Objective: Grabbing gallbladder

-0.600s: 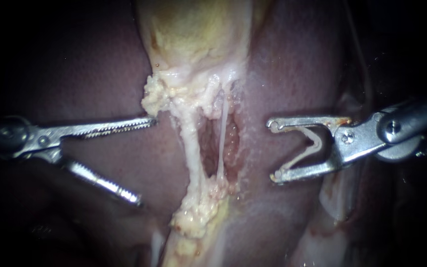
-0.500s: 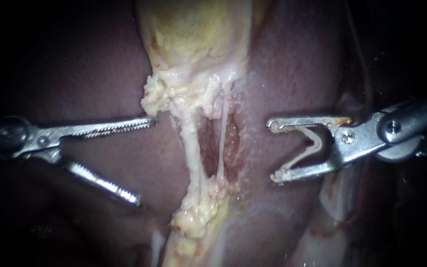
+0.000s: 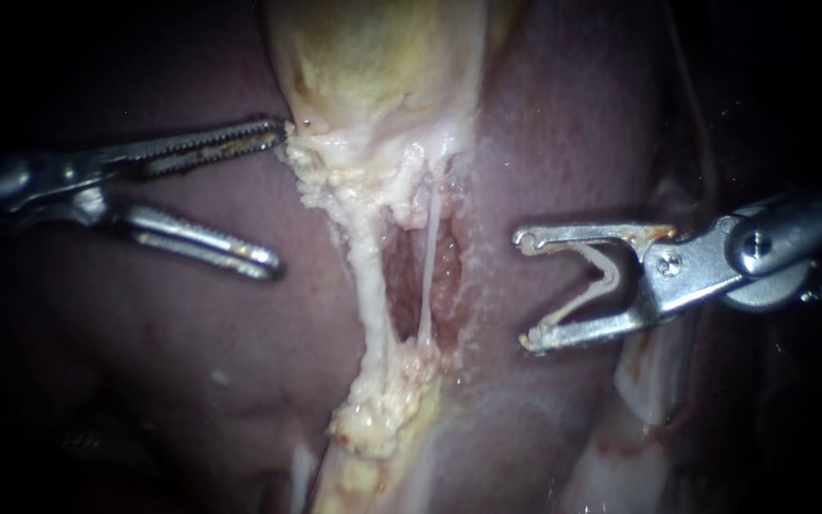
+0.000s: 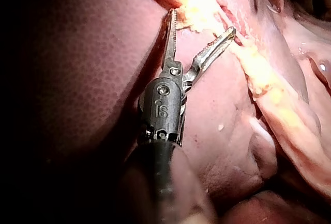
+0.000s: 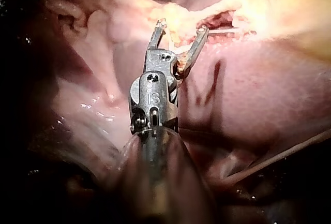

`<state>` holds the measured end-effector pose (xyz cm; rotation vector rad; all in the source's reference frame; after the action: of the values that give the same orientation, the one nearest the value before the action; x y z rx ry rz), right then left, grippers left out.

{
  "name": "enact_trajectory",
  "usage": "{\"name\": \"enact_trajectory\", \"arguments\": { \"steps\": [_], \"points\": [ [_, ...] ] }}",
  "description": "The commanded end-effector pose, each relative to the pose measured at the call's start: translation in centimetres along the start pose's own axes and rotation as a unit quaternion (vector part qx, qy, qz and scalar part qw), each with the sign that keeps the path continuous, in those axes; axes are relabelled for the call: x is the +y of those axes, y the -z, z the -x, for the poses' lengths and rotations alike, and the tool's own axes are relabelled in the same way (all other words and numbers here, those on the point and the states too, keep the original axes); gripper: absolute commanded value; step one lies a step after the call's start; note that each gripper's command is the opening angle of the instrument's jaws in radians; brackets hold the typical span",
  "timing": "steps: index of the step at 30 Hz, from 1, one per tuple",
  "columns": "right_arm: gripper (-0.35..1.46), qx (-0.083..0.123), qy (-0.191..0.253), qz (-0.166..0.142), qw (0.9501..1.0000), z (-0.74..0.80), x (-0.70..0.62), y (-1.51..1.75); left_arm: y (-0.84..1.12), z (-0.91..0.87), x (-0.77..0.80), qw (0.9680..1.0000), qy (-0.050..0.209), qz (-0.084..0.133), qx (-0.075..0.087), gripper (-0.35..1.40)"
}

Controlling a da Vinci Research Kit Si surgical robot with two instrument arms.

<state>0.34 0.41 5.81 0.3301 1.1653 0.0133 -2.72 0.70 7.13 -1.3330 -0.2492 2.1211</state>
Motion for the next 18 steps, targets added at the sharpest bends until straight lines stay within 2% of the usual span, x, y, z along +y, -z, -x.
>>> {"name": "enact_trajectory", "arguments": {
  "steps": [1,6,9,10,13,16,18],
  "points": [
    [0.50,0.000,0.000,0.000,1.0000,0.00,0.00,0.00,-0.02,0.00,-0.02,1.0000,0.001,-0.002,0.002,0.78],
    [0.50,0.000,0.000,0.000,1.0000,0.01,0.01,-0.01,-0.16,-0.10,-0.06,0.9999,0.007,-0.015,0.002,0.73],
    [0.50,0.000,0.000,0.000,1.0000,0.01,0.01,-0.01,-0.26,-0.14,-0.04,0.9999,0.009,-0.010,0.002,0.64],
    [0.50,0.000,0.000,0.000,1.0000,0.01,0.01,-0.01,-0.27,-0.14,-0.03,0.9999,0.009,-0.008,0.003,0.57],
    [0.50,0.000,0.000,0.000,1.0000,0.01,0.01,-0.01,-0.27,-0.11,0.02,1.0000,0.008,-0.003,0.003,0.20],
    [0.50,0.000,0.000,0.000,1.0000,0.01,0.00,-0.01,-0.23,-0.08,0.05,0.9997,0.022,-0.004,0.004,-0.17],
    [0.50,0.000,0.000,0.000,1.0000,0.01,0.00,-0.01,-0.21,-0.07,0.07,0.9994,0.033,-0.004,0.004,-0.33]
  ]
}}
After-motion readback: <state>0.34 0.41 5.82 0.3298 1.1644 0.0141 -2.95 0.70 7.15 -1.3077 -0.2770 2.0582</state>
